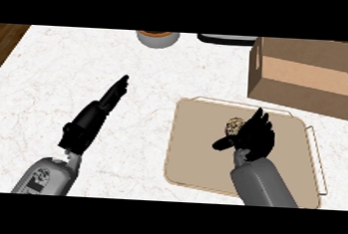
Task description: Pick the cupcake from the tray and place it in the cardboard box
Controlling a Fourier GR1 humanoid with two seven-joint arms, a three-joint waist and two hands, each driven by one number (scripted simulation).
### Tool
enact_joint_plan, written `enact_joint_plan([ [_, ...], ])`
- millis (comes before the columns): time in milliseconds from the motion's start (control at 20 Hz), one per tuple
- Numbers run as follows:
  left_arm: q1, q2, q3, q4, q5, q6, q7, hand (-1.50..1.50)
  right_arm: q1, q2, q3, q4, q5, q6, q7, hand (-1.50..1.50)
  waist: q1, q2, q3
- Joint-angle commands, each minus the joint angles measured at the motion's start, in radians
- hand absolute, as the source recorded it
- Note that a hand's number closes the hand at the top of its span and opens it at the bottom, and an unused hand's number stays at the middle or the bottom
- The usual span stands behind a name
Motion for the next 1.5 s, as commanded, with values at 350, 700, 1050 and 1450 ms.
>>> enact_joint_plan([
  [350,-0.026,-0.006,0.036,0.035,0.001,-0.023,-0.013,0.00,-0.063,0.011,0.007,0.093,-0.024,-0.028,0.244,1.50,-0.002,0.007,0.004],
  [700,-0.026,-0.015,0.038,0.014,-0.011,-0.024,0.019,0.00,-0.003,0.011,0.044,0.135,0.026,-0.065,0.185,1.50,-0.006,0.006,0.004],
  [1050,-0.015,-0.028,0.032,-0.019,-0.024,-0.025,0.045,0.00,-0.044,-0.083,0.038,0.123,0.077,0.085,-0.165,1.50,-0.007,0.006,0.005],
  [1450,0.027,-0.041,0.027,-0.012,-0.033,-0.004,0.017,0.00,0.024,-0.428,0.189,-0.119,-0.017,0.122,-0.866,1.50,-0.027,0.001,0.005],
])
